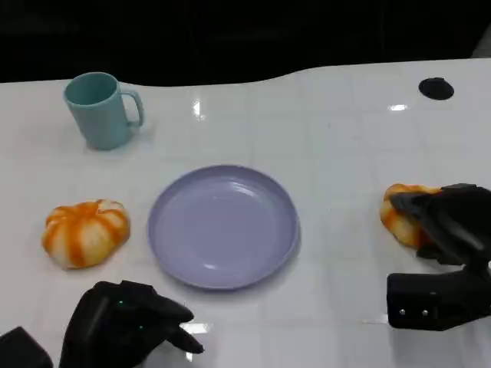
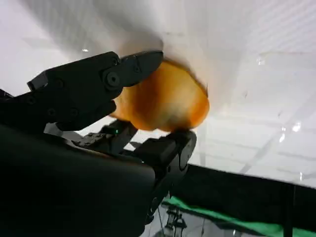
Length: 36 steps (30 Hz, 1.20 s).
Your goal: Grasp the bread from the table and place it into the plate.
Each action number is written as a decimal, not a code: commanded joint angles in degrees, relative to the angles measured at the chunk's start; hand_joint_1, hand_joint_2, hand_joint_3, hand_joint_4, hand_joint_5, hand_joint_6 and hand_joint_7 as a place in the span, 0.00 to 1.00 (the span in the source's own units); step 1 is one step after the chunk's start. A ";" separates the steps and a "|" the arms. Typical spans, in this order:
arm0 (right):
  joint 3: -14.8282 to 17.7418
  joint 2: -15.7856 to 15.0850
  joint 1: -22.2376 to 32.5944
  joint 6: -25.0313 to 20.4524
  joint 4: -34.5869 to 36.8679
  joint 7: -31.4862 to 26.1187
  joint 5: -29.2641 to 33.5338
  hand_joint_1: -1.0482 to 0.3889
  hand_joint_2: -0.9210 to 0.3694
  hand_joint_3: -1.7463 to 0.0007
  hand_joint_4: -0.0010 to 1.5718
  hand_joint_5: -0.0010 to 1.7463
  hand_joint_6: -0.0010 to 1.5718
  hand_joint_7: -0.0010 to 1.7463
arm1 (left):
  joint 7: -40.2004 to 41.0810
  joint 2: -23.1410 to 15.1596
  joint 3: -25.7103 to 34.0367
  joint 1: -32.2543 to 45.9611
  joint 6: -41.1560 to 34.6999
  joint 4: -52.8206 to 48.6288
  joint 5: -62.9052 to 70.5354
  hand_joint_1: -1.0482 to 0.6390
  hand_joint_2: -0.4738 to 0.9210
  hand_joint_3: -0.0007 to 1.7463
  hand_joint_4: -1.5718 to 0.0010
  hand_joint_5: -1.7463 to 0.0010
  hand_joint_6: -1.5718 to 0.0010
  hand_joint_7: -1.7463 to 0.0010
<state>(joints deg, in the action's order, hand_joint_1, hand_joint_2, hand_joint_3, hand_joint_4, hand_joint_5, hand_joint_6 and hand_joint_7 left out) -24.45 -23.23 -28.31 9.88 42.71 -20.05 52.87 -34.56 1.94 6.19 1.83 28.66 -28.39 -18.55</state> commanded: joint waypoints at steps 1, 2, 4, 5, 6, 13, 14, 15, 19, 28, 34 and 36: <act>-1.11 -0.24 -1.43 3.70 4.41 -6.20 -1.23 0.67 0.09 1.00 0.71 0.42 0.80 0.04 | 0.33 -0.58 0.35 0.49 -0.20 0.48 -0.38 0.00 0.90 0.00 0.00 0.79 0.00 0.93; -1.42 -0.28 -1.58 4.13 5.01 -7.66 -1.15 0.68 0.07 1.00 0.68 0.58 0.85 0.04 | 0.28 -0.59 0.39 0.45 -0.08 0.39 -0.40 0.00 0.90 0.00 0.00 0.79 0.00 0.93; -2.06 -0.22 -1.88 4.59 6.31 -10.20 -0.83 0.69 0.05 1.00 0.62 0.79 0.90 0.04 | -0.03 -0.68 0.48 0.37 -0.07 0.13 -0.59 0.00 0.90 0.00 0.00 0.79 0.00 0.93; -2.31 -0.15 -1.96 4.85 6.87 -11.42 -0.79 0.69 0.04 1.00 0.59 0.90 0.92 0.09 | -0.04 -0.72 0.50 0.37 -0.02 0.05 -0.57 0.00 0.90 0.00 0.00 0.79 0.00 0.93; -2.52 -0.11 -2.02 5.27 7.38 -12.78 -0.81 0.69 0.04 0.99 0.57 0.95 0.83 0.29 | -0.16 -0.69 0.56 0.36 0.17 -0.06 -0.67 0.00 0.90 0.00 0.00 0.79 0.00 0.93; -2.78 0.23 -1.87 8.92 8.27 -21.39 -1.96 0.71 0.07 0.99 0.58 1.00 0.55 0.84 | -0.03 -0.87 0.47 0.94 0.03 0.69 -0.52 0.00 0.90 0.00 0.00 0.80 0.00 0.93; -2.75 0.30 -1.88 10.18 8.56 -23.51 -2.03 0.72 0.07 0.99 0.59 1.00 0.56 0.85 | -0.06 -0.89 0.48 1.01 -0.04 0.78 -0.57 0.00 0.90 0.00 0.00 0.80 0.00 0.93; -2.80 0.37 -1.92 11.12 8.81 -25.52 -1.94 0.72 0.08 0.99 0.60 1.00 0.56 0.85 | -0.15 -0.91 0.50 1.07 -0.05 0.82 -0.67 0.00 0.90 0.00 0.00 0.80 0.00 0.93; -2.43 0.39 -1.81 14.48 8.27 -29.34 -2.65 0.74 0.07 0.99 0.62 1.00 0.53 0.93 | -0.45 -0.98 0.51 1.23 -0.21 0.94 -0.94 0.00 0.90 0.00 0.00 0.79 0.00 0.93; -0.43 -0.26 0.08 16.18 1.39 -26.15 -6.10 0.76 0.50 0.36 0.65 1.00 0.60 0.84 | -0.37 -0.96 0.22 1.69 -0.92 1.94 -1.39 0.00 0.90 0.00 0.00 0.79 0.00 0.93; 1.76 1.00 2.77 19.53 -6.58 -20.18 -11.36 0.78 0.62 0.16 0.66 1.00 0.61 0.83 | -0.54 -1.08 0.16 1.62 -0.86 1.81 -1.36 0.00 0.89 0.00 0.00 0.79 0.00 0.93; 2.02 1.95 3.53 21.29 -8.99 -17.82 -13.11 0.78 0.63 0.12 0.67 1.00 0.60 0.88 | -0.36 -1.14 0.10 1.63 -0.93 1.88 -1.18 0.00 0.89 0.00 0.00 0.79 0.00 0.93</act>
<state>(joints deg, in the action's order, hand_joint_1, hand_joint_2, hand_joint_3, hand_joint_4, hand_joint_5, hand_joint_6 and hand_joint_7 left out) -23.48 -22.04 -25.98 29.22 36.72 -40.27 42.38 -34.73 1.81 6.14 3.38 27.92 -26.66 -19.81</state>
